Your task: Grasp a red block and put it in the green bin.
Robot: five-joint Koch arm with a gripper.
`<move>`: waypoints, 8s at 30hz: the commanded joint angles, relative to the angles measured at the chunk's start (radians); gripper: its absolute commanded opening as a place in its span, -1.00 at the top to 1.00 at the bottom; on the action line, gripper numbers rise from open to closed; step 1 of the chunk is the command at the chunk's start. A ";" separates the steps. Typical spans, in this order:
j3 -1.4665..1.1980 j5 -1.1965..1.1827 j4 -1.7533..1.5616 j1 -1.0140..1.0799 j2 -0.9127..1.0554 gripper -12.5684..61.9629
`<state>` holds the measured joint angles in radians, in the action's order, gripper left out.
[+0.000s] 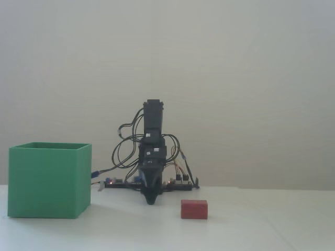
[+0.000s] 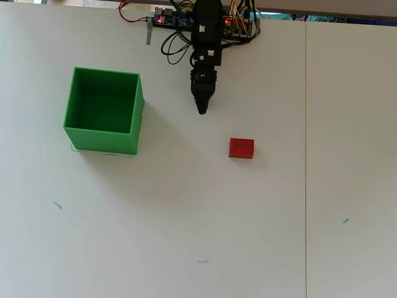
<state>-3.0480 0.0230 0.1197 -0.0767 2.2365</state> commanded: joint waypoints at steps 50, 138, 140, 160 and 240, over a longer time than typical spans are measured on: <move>-0.083 -0.005 0.023 0.012 0.086 -0.27; 1.902 -0.296 1.586 -0.313 -1.037 -0.34; 1.925 -0.334 1.594 -0.327 -1.065 -0.34; 2.091 -0.434 1.597 -0.356 -1.246 -0.34; 2.195 -0.284 1.379 -0.259 -0.956 0.56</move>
<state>-0.9158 -0.2838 1.5110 -0.3543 1.1873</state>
